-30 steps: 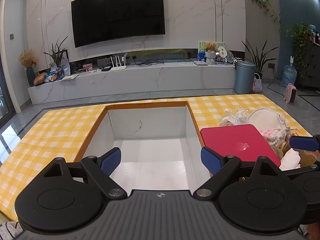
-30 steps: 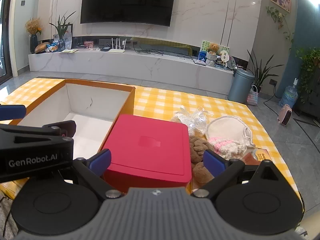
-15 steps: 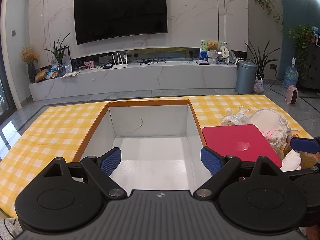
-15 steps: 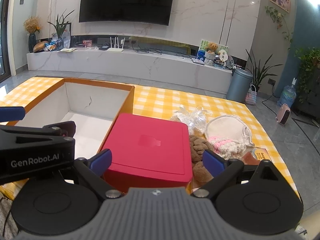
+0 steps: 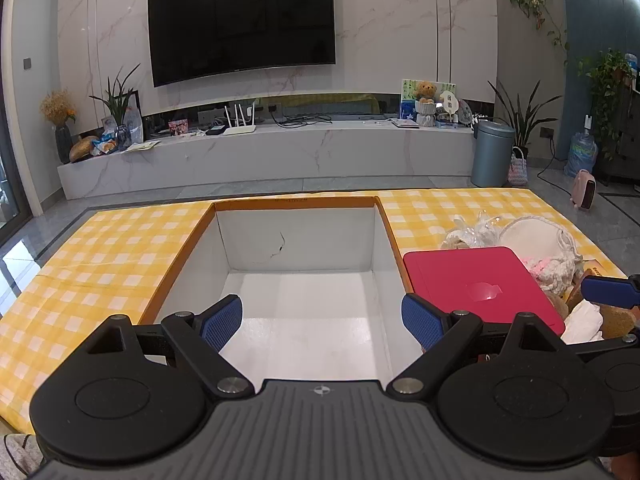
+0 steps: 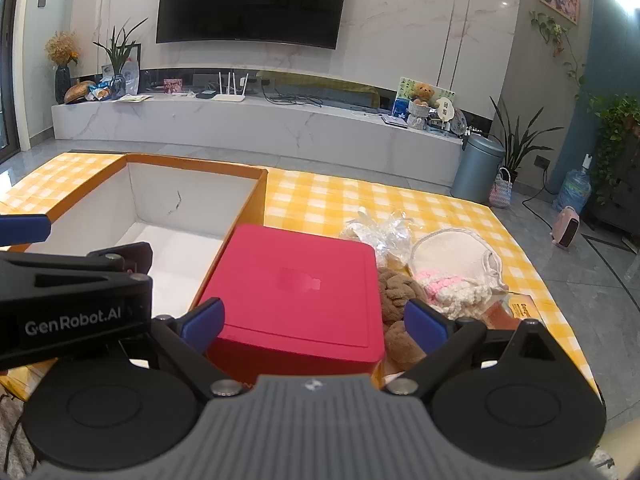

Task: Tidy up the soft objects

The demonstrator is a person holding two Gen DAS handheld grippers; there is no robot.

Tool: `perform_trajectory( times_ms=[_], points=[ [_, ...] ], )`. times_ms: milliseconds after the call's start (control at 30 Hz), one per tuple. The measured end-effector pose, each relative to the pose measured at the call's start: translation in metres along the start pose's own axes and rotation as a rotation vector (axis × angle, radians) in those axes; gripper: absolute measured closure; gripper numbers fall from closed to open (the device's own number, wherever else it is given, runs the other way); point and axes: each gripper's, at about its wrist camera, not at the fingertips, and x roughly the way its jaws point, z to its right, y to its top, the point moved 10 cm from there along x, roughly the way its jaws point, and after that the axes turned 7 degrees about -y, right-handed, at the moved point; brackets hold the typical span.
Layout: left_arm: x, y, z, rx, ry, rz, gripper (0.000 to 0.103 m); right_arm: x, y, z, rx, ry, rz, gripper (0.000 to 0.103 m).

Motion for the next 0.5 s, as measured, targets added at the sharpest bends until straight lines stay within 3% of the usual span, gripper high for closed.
perform_trajectory(
  times_ms=[500],
  points=[
    [0.0031, -0.0023, 0.0016, 0.014, 0.011, -0.005, 0.000, 0.0043, -0.0033, 0.0010, -0.010, 0.000, -0.013, 0.008]
  ],
)
